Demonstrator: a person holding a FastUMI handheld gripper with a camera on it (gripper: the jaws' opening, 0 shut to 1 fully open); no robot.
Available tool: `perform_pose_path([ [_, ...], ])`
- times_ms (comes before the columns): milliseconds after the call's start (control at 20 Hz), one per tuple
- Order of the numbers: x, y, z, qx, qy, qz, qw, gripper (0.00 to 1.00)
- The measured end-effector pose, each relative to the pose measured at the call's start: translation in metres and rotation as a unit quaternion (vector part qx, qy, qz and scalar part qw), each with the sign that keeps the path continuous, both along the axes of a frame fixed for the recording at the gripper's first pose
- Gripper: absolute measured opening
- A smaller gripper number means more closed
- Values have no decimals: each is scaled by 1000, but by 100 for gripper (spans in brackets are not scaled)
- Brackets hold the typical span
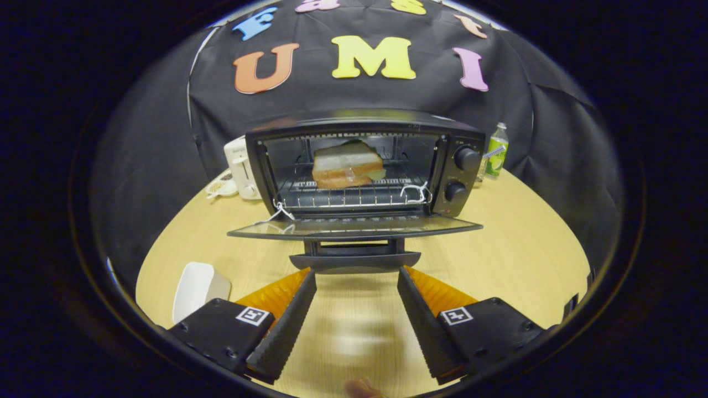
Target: Open the toaster oven, put the food inside, and close the toaster oven door.
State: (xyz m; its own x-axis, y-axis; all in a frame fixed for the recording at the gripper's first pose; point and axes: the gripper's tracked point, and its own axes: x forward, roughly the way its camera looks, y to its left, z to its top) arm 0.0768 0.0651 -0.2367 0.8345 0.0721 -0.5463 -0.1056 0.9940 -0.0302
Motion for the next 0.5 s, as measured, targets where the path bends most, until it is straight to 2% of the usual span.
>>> perform_pose_path([
  [500, 20, 0, 35, 7, -72, 0, 997, 97],
])
